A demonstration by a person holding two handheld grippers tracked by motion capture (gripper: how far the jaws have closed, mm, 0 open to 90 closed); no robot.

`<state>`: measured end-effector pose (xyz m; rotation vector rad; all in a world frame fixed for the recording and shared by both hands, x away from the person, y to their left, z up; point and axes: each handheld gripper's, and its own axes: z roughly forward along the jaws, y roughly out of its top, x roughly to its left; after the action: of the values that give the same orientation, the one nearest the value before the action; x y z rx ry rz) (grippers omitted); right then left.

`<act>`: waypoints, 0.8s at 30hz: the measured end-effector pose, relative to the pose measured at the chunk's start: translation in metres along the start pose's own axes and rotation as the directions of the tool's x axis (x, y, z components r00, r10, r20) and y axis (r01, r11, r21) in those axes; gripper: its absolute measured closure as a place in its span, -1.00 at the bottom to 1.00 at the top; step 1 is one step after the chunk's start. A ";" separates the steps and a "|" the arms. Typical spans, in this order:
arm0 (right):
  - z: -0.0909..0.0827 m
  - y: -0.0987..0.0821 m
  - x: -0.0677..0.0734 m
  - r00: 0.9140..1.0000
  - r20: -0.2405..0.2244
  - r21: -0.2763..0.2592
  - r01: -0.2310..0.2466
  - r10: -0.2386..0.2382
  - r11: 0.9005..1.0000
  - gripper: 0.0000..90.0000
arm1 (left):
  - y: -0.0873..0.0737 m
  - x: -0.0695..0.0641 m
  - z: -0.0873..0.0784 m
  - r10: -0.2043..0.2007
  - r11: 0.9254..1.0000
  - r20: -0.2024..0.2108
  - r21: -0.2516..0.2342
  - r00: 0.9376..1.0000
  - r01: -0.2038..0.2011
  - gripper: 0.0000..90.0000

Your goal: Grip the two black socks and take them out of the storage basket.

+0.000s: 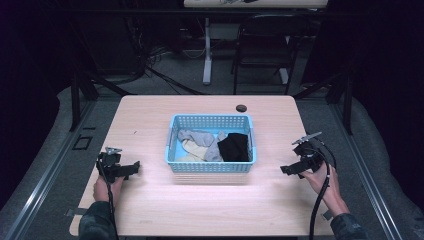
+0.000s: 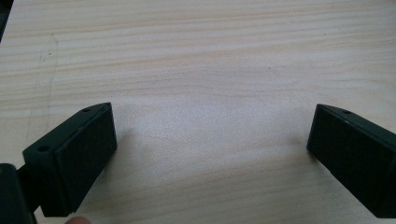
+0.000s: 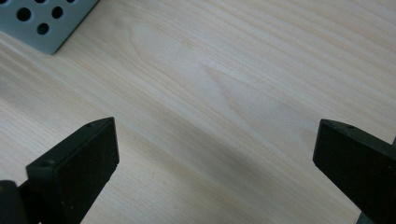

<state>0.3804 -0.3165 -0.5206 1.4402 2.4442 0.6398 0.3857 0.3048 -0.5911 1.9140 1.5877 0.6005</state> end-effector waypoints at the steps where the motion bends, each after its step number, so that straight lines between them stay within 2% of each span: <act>1: -0.002 0.001 0.000 1.000 0.007 0.005 0.008 -0.008 1.000 -1.00 | 0.000 0.000 0.000 0.000 1.000 0.000 -0.001 1.000 0.000 -0.97; 9: -0.015 0.012 0.003 1.000 -0.009 -0.012 0.011 -0.011 1.000 -1.00 | 0.000 0.000 0.000 0.000 1.000 0.000 0.000 1.000 0.000 -0.97; 13: -0.021 0.019 0.006 1.000 -0.006 -0.011 0.027 -0.027 1.000 -1.00 | 0.000 0.000 0.000 0.001 1.000 0.000 0.000 1.000 -0.001 -0.97; 18: -0.030 0.031 0.013 0.999 -0.005 -0.042 0.045 -0.045 0.998 -1.00 | 0.000 0.000 0.000 0.001 1.000 0.000 0.000 1.000 -0.001 -0.97; 23: -0.035 0.041 0.019 0.998 0.003 -0.047 0.062 -0.062 0.997 -1.00 | 0.000 0.000 0.000 0.001 1.000 0.000 0.000 1.000 -0.001 -0.97; 24: -0.036 0.043 0.020 0.998 -0.008 -0.051 0.061 -0.061 0.997 -1.00 | 0.000 0.000 0.000 0.000 1.000 0.000 0.000 1.000 0.000 -0.97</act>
<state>0.3892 -0.2899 -0.4685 1.3409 2.4501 0.6917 0.3856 0.3048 -0.5911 1.9146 1.5875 0.6001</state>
